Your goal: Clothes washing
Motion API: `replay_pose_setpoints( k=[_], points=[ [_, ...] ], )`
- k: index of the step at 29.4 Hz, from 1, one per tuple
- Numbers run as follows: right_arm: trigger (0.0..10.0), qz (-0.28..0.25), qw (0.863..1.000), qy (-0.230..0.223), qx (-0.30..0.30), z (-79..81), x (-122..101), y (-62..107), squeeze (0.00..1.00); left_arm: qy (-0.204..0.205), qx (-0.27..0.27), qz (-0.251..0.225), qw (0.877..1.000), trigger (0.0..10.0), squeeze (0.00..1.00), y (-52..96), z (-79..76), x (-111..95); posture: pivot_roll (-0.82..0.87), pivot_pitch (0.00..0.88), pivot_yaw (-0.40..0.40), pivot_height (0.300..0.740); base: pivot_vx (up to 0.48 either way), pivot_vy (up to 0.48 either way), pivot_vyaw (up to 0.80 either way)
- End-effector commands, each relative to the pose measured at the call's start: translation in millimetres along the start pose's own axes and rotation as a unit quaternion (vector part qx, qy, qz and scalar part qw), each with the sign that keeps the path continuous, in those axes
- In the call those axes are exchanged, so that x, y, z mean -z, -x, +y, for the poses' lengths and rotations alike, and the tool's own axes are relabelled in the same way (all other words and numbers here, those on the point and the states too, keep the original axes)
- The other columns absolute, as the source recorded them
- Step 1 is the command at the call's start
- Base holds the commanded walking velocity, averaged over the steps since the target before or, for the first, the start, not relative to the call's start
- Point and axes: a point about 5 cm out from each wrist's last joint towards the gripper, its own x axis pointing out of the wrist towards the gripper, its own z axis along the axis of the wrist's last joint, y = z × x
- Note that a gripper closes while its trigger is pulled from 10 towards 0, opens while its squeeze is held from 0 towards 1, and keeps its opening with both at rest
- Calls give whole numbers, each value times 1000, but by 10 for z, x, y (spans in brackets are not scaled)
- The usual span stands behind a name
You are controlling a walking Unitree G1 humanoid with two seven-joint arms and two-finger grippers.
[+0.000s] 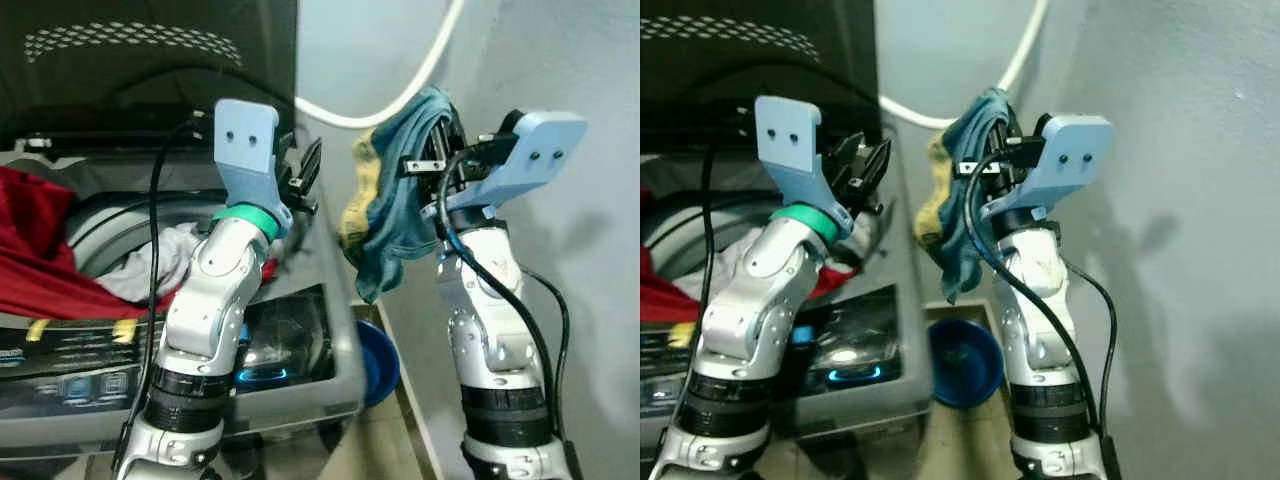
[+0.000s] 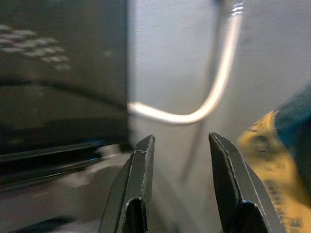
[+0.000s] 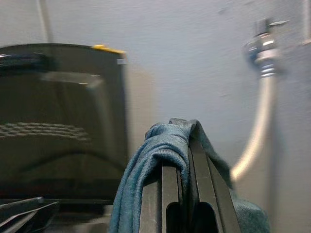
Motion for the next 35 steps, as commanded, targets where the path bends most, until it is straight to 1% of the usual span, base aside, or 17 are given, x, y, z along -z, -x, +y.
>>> replay_pose_setpoints(
  k=[1,12,15,24,30,32,33,35],
  points=[
    [10000,-5,1000,5,-3,2,-16,1,0,4,0,6,1000,10000,0,7,-8,19,114,35,16,740,0,398,0],
    [10000,-5,1000,4,-5,12,-6,-2,0,2,2,8,1000,10000,0,9,-10,25,116,33,17,740,0,388,0],
    [10000,-5,1000,5,-6,13,-4,-2,0,-7,2,9,1000,10000,0,6,-11,32,116,33,17,740,0,0,0],
    [10000,-5,1000,6,-6,16,-1,-2,0,-10,4,11,1000,10000,0,8,-15,41,115,29,18,740,0,0,0],
    [10000,-7,1000,11,-7,15,-7,2,0,-20,8,11,1000,10000,0,10,-24,44,116,35,20,740,0,0,0],
    [10000,-17,999,33,-28,42,-56,-16,0,-61,38,-17,997,10000,0,38,-47,-10,114,35,22,740,0,0,0],
    [10000,-24,998,39,-39,57,-95,-33,0,-70,52,-28,996,10000,0,53,-51,-40,114,37,25,740,0,0,0],
    [10000,-29,998,43,-45,67,-120,-45,0,-74,61,-35,995,10000,0,62,-52,-59,114,37,25,740,0,0,0]
  ],
)
